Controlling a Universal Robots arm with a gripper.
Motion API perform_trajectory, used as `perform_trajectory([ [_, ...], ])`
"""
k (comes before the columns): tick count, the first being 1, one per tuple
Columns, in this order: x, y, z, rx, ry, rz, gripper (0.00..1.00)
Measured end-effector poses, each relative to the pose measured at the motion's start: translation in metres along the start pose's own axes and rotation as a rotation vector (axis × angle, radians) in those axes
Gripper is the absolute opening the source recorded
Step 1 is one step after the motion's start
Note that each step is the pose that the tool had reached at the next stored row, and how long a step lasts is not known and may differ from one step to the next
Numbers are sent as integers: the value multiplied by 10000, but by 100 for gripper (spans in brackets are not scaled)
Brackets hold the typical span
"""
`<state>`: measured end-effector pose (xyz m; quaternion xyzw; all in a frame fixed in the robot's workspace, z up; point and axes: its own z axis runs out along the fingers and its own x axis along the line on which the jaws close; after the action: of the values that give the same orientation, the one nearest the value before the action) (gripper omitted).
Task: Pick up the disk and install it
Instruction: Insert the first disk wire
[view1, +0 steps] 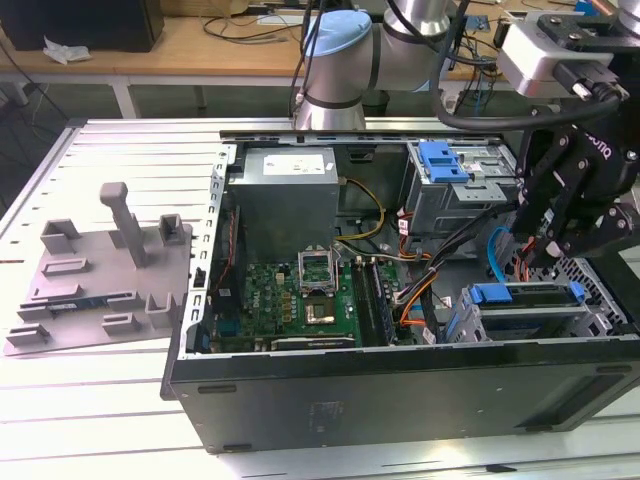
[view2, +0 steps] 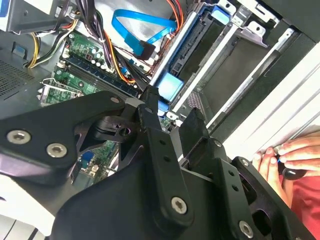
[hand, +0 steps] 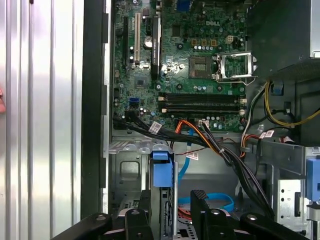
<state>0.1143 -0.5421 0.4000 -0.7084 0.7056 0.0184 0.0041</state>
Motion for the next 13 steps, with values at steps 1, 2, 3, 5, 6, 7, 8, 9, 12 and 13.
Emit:
perform_trajectory([
  [1,-23,0,2,0,51,1,44],
  [2,-44,0,2,0,99,2,44],
  [3,-77,0,3,-1,194,4,44],
  [5,-111,0,4,-1,306,7,44],
  [6,-140,-1,5,-1,420,8,44],
  [7,-158,-1,6,-2,514,10,44],
  [8,-176,-1,7,-2,604,13,44],
  [9,-189,-1,7,-2,663,13,44],
  [12,-267,-1,10,-4,998,21,44],
  [13,-324,-1,11,-4,1110,23,44],
])
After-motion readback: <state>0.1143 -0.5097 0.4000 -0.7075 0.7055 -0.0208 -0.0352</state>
